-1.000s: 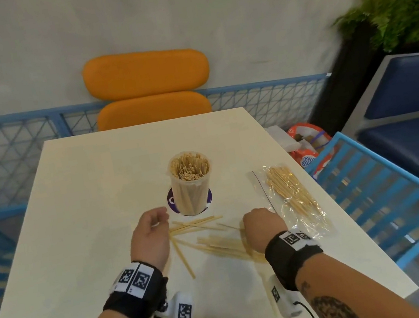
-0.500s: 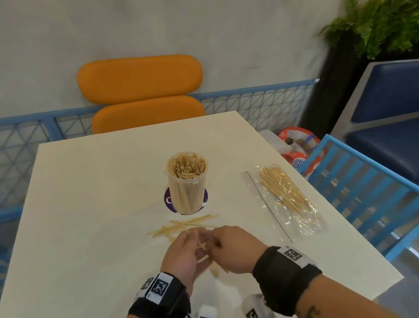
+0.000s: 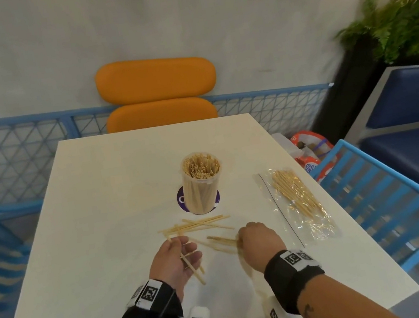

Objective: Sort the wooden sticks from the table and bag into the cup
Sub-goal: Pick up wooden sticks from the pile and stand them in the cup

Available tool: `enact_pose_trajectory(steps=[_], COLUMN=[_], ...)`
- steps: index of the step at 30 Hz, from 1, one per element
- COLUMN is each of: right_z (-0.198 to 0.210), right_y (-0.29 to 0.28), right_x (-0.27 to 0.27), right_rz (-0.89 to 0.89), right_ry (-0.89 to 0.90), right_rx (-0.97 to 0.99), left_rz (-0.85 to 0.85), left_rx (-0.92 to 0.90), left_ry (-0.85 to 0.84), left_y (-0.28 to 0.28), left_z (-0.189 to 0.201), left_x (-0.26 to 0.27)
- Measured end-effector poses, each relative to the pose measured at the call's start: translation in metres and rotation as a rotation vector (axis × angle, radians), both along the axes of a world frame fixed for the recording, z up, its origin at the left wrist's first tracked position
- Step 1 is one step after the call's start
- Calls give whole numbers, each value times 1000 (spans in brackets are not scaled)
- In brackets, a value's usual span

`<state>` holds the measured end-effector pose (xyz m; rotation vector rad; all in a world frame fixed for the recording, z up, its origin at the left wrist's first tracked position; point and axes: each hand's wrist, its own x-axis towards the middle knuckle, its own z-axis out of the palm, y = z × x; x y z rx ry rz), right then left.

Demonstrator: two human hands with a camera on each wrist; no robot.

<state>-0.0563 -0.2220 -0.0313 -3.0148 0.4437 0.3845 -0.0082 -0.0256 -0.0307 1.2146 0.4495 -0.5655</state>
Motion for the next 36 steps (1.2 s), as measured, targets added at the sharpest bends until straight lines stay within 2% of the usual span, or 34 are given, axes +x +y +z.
enact_pose_trajectory(steps=[3, 7, 10, 13, 16, 20, 23, 26, 28, 30, 33, 36], right_z=[2, 16, 33, 46, 48, 42, 35, 24, 15, 7, 1, 1], right_y=[-1, -3, 5, 21, 35, 40, 28, 9, 4, 5, 9, 11], right_x=[-1, 2, 4, 8, 12, 15, 13, 5, -1, -3, -4, -7], right_rz=[15, -58, -90, -79, -68, -28, -41, -62, -44, -19, -8, 65], right_ry=[1, -44, -131, -134, -125, -124, -161, -69, 29, 67, 42, 16], right_rx=[2, 99, 270, 478, 521, 495, 484, 208, 70, 30, 32, -49], left_rz=[-6, -47, -103, -183, -228, -175, -59, 110, 147, 159, 168, 179], left_rx=[-3, -11, -49, -112, -231, -219, -197, -193, -143, -140, -146, -149], left_ry=[-1, -19, -24, -27, -18, -16, -6, 28, 31, 52, 68, 72], left_y=[1, -4, -13, -25, -35, -36, -29, -16, -8, -2, 5, 7], left_z=[0, 3, 8, 13, 16, 15, 12, 8, 4, 1, -2, -3], left_x=[1, 3, 2, -4, -10, -7, 0, 10, 16, 19, 18, 17])
